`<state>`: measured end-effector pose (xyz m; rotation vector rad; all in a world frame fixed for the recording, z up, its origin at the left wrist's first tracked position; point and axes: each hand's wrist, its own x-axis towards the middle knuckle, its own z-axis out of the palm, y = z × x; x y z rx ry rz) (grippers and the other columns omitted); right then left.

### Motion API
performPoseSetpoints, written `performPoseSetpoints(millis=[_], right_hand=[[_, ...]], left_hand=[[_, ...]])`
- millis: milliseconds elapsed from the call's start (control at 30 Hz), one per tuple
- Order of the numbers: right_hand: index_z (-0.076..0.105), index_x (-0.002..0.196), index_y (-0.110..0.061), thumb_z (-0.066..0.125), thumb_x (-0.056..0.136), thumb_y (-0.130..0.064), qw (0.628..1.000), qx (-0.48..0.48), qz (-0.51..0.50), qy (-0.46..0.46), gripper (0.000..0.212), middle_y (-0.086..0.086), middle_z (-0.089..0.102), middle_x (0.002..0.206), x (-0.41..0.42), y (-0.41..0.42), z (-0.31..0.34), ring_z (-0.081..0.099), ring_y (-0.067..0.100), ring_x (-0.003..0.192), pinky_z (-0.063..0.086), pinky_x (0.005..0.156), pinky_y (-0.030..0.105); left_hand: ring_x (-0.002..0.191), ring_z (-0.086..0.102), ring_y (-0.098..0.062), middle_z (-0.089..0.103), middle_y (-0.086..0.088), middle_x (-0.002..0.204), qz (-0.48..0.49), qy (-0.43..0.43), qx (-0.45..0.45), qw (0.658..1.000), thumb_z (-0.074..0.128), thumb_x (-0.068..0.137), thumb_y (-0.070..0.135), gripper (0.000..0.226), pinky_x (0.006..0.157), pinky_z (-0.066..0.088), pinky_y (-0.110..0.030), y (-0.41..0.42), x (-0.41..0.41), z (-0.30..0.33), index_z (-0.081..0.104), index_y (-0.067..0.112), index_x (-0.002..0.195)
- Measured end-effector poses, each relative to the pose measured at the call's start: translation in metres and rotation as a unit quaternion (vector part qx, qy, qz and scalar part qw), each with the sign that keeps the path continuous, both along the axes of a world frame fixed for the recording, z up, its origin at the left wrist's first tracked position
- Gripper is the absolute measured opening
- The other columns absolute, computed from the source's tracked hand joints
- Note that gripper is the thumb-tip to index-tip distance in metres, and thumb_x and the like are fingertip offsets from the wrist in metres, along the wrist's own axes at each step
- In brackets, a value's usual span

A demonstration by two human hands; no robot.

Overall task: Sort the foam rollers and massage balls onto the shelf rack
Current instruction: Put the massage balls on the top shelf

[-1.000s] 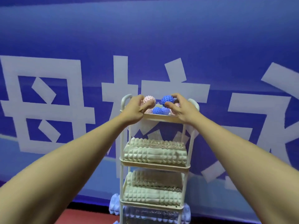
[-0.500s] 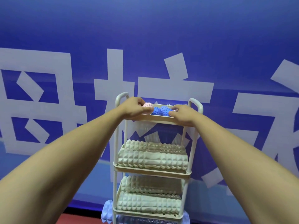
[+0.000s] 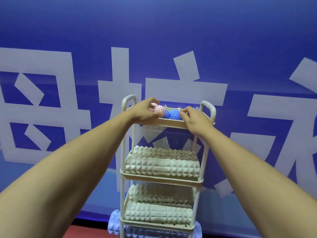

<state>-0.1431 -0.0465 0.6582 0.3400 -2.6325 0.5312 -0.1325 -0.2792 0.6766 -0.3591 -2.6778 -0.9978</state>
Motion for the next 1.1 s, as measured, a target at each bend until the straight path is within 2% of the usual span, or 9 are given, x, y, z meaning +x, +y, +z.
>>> performPoseSetpoints(millis=[100, 267, 367, 567, 767, 833, 900, 1000, 1100], right_hand=[[0.051, 0.130, -0.027, 0.029, 0.105, -0.049, 1.000, 0.007, -0.002, -0.002, 0.040, 0.000, 0.066, 0.119, 0.004, -0.001, 0.001, 0.055, 0.017, 0.093, 0.042, 0.076, 0.038], [0.051, 0.133, -0.026, 0.026, 0.106, -0.048, 1.000, 0.013, 0.001, -0.004, 0.043, 0.001, 0.064, 0.123, 0.010, 0.000, 0.002, 0.049, 0.016, 0.091, 0.035, 0.071, 0.034], [0.052, 0.135, -0.028, 0.026, 0.106, -0.050, 1.000, 0.019, 0.009, -0.011, 0.045, -0.002, 0.063, 0.127, 0.015, 0.002, 0.003, 0.048, 0.015, 0.093, 0.033, 0.066, 0.032], [0.056, 0.132, -0.029, 0.045, 0.102, -0.044, 0.992, -0.058, 0.105, 0.045, 0.035, -0.009, 0.064, 0.128, 0.035, 0.007, -0.004, 0.058, 0.011, 0.112, 0.051, 0.092, 0.039], [0.059, 0.126, -0.025, 0.051, 0.099, -0.036, 0.968, 0.018, 0.185, 0.166, 0.030, -0.007, 0.062, 0.122, 0.079, 0.002, -0.025, 0.056, 0.014, 0.113, 0.048, 0.095, 0.037], [0.059, 0.126, -0.025, 0.051, 0.098, -0.037, 0.964, 0.067, 0.195, 0.167, 0.031, -0.007, 0.062, 0.122, 0.095, -0.001, -0.040, 0.056, 0.016, 0.113, 0.048, 0.095, 0.039], [0.056, 0.129, -0.027, 0.049, 0.099, -0.039, 0.970, 0.114, 0.181, 0.118, 0.034, -0.005, 0.060, 0.125, 0.108, -0.005, -0.059, 0.055, 0.018, 0.114, 0.047, 0.094, 0.041], [0.050, 0.135, -0.027, 0.047, 0.099, -0.044, 0.977, 0.146, 0.148, -0.040, 0.040, -0.001, 0.055, 0.134, 0.119, -0.008, -0.097, 0.054, 0.023, 0.120, 0.047, 0.096, 0.044], [0.047, 0.141, -0.023, 0.050, 0.099, -0.046, 0.959, 0.163, 0.146, -0.182, 0.048, 0.003, 0.052, 0.140, 0.133, -0.011, -0.137, 0.054, 0.026, 0.123, 0.047, 0.098, 0.043]], left_hand=[[0.121, 0.056, -0.025, 0.048, -0.004, 0.146, 0.017, 0.027, -0.022, 0.999, 0.066, 0.090, 0.045, 0.063, 0.092, 0.058, -0.042, 0.002, 0.000, -0.001, 0.039, 0.029, 0.145], [0.112, 0.061, -0.021, 0.055, 0.000, 0.138, 0.033, 0.050, -0.048, 0.997, 0.060, 0.089, 0.056, 0.053, 0.082, 0.061, -0.043, -0.002, 0.003, -0.006, 0.048, 0.032, 0.135], [0.111, 0.062, -0.019, 0.060, 0.001, 0.133, 0.049, 0.091, -0.068, 0.992, 0.053, 0.090, 0.058, 0.049, 0.087, 0.059, -0.044, 0.002, 0.012, -0.011, 0.052, 0.032, 0.132], [0.116, 0.057, -0.017, 0.059, 0.002, 0.134, 0.078, 0.198, -0.122, 0.969, 0.049, 0.098, 0.049, 0.039, 0.095, 0.052, -0.043, 0.001, 0.043, -0.023, 0.056, 0.028, 0.129], [0.109, 0.057, -0.019, 0.063, 0.003, 0.119, 0.045, 0.284, -0.151, 0.946, 0.046, 0.097, 0.044, 0.035, 0.092, 0.048, -0.045, 0.005, 0.094, -0.037, 0.063, 0.024, 0.120], [0.108, 0.057, -0.019, 0.063, 0.003, 0.116, 0.040, 0.263, -0.154, 0.952, 0.048, 0.097, 0.043, 0.033, 0.090, 0.048, -0.044, 0.005, 0.109, -0.053, 0.063, 0.023, 0.119], [0.111, 0.057, -0.019, 0.061, 0.003, 0.120, 0.035, 0.197, -0.166, 0.966, 0.049, 0.098, 0.043, 0.032, 0.091, 0.048, -0.040, 0.006, 0.123, -0.074, 0.060, 0.025, 0.122], [0.121, 0.052, -0.019, 0.056, 0.002, 0.132, 0.014, 0.066, -0.194, 0.979, 0.049, 0.099, 0.045, 0.038, 0.098, 0.045, -0.038, 0.010, 0.140, -0.113, 0.056, 0.026, 0.130], [0.124, 0.051, -0.024, 0.053, -0.002, 0.135, 0.000, -0.023, -0.190, 0.982, 0.050, 0.098, 0.048, 0.042, 0.100, 0.043, -0.042, 0.013, 0.150, -0.161, 0.053, 0.025, 0.133]])
